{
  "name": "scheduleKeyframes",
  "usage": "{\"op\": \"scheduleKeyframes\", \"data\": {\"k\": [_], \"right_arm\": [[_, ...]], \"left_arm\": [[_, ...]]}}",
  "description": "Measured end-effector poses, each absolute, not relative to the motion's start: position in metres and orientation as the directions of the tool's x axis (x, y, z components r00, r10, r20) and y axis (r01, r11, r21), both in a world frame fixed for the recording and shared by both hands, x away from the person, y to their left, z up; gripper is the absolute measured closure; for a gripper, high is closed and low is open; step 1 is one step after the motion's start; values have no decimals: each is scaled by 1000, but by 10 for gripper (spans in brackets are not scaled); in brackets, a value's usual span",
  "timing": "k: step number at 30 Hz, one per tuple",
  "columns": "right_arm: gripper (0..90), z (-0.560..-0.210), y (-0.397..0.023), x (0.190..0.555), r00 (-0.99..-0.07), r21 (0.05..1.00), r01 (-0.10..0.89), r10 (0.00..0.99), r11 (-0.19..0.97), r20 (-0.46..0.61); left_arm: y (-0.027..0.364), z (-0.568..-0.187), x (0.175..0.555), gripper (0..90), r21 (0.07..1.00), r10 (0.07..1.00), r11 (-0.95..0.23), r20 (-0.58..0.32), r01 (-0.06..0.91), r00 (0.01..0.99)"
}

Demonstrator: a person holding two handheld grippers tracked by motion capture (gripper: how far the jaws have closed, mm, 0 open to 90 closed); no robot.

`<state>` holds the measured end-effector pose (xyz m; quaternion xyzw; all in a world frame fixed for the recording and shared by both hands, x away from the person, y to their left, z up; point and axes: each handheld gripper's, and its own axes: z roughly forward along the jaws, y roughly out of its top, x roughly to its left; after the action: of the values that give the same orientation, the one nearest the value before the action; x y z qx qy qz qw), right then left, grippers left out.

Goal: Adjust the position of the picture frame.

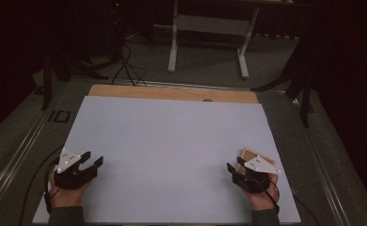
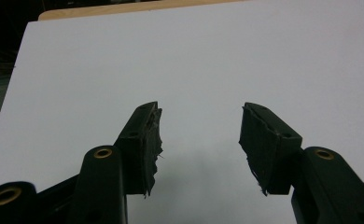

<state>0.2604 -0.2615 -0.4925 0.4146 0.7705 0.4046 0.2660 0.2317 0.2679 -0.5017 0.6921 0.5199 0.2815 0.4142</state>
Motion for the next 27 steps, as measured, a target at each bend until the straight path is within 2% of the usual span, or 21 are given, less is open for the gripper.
{"op": "scheduleKeyframes", "data": {"k": [4, 5, 8, 9, 10, 11, 12, 27], "right_arm": [[637, -493, -267, 260, -531, 839, 430, 845, 332, -62], [637, -493, -267, 260, -531, 839, 430, 845, 332, -62], [740, -493, -271, 259, -548, 835, 435, 835, 336, -51], [740, -493, -271, 259, -548, 835, 435, 835, 336, -51], [823, -494, -271, 258, -557, 826, 439, 828, 354, -59], [823, -494, -271, 258, -557, 826, 439, 828, 354, -59], [894, -494, -271, 257, -557, 816, 442, 827, 373, -77], [898, -503, -276, 245, -622, 743, 463, 774, 484, -116]], "left_arm": [[268, -502, 232, 474, 864, 953, -116, -43, 490, 301], [268, -502, 232, 474, 864, 953, -116, -43, 490, 301], [268, -502, 232, 474, 865, 953, -119, -39, 488, 301], [268, -502, 232, 473, 865, 953, -119, -39, 488, 301], [267, -502, 232, 473, 866, 953, -119, -38, 487, 300], [267, -502, 232, 473, 866, 953, -119, -38, 487, 300], [268, -502, 232, 474, 865, 954, -118, -38, 487, 299], [268, -502, 232, 475, 866, 955, -114, -39, 487, 294]]}}
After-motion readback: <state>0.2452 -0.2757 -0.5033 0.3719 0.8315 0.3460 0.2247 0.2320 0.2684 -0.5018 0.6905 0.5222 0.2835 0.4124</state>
